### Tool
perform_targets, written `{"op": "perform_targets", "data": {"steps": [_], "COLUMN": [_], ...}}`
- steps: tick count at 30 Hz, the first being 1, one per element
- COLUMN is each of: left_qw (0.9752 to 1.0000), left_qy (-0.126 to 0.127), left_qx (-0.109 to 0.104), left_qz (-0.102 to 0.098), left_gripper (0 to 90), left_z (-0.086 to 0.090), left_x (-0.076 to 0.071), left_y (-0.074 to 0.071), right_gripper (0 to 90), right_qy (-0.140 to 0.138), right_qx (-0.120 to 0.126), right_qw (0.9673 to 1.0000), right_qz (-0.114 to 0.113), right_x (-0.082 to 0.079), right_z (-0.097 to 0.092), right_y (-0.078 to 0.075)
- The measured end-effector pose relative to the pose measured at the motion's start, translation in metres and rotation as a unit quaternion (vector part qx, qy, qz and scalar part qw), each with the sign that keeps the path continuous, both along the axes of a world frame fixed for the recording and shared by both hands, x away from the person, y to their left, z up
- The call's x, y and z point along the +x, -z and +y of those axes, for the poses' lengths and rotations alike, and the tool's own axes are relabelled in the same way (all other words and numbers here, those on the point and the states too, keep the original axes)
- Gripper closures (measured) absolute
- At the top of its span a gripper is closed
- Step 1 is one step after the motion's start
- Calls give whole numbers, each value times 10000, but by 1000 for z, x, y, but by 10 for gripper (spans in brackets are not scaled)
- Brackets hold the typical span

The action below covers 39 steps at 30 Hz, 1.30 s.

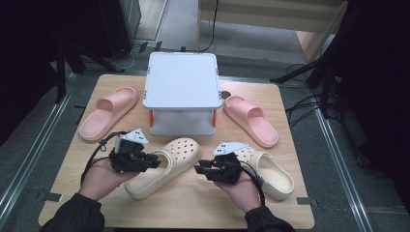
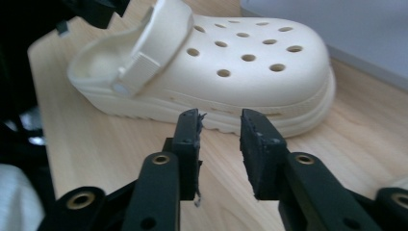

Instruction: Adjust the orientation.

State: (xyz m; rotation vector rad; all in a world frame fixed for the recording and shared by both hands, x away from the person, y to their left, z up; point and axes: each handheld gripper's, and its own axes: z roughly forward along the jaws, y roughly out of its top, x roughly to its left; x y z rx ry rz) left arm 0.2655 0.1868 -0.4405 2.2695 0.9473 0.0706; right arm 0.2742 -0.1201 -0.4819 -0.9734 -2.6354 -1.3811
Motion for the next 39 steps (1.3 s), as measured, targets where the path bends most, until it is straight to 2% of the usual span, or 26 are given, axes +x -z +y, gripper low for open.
{"op": "perform_targets", "data": {"steps": [4, 6, 10, 12, 14, 15, 18, 19, 21, 27, 31, 39], "left_qw": [9999, 9995, 9990, 9984, 9983, 9982, 9978, 9976, 9975, 9979, 9980, 9975], "left_qy": [-154, -322, -440, -535, -535, -533, -532, -513, -515, -336, -247, -296], "left_qx": [35, 24, 1, 68, 69, 89, 0, -120, -112, 73, 37, 26], "left_qz": [15, 55, 126, 182, 215, 271, 387, 442, 474, 541, 587, 642], "left_gripper": [841, 852, 854, 854, 853, 853, 856, 856, 858, 858, 857, 869], "left_z": [13, 26, 35, 38, 38, 38, 40, 42, 42, 33, 28, 25], "left_x": [7, 15, 20, 24, 25, 26, 28, 28, 27, 18, 14, 8], "left_y": [5, 13, 22, 29, 32, 35, 43, 44, 46, 50, 51, 50], "right_gripper": [784, 838, 878, 893, 894, 894, 894, 894, 889, 888, 888, 874], "right_qy": [62, 100, 127, 107, 67, -47, -127, -171, -189, -190, -58, -15], "right_qx": [13, -39, -146, -175, -204, -313, -425, -525, -616, -632, -668, -693], "right_qw": [10000, 9999, 9997, 9997, 9997, 9995, 9990, 9985, 9979, 9978, 9977, 9976], "right_qz": [-13, -35, -131, -122, -89, -39, -7, -43, -39, -23, -48, -25], "right_x": [0, 0, -1, -2, -2, -4, -6, -6, -5, 2, 7, 14], "right_z": [6, 13, 19, 23, 26, 33, 40, 45, 49, 52, 50, 51], "right_y": [0, 4, 7, 9, 11, 15, 20, 24, 26, 28, 28, 27]}}
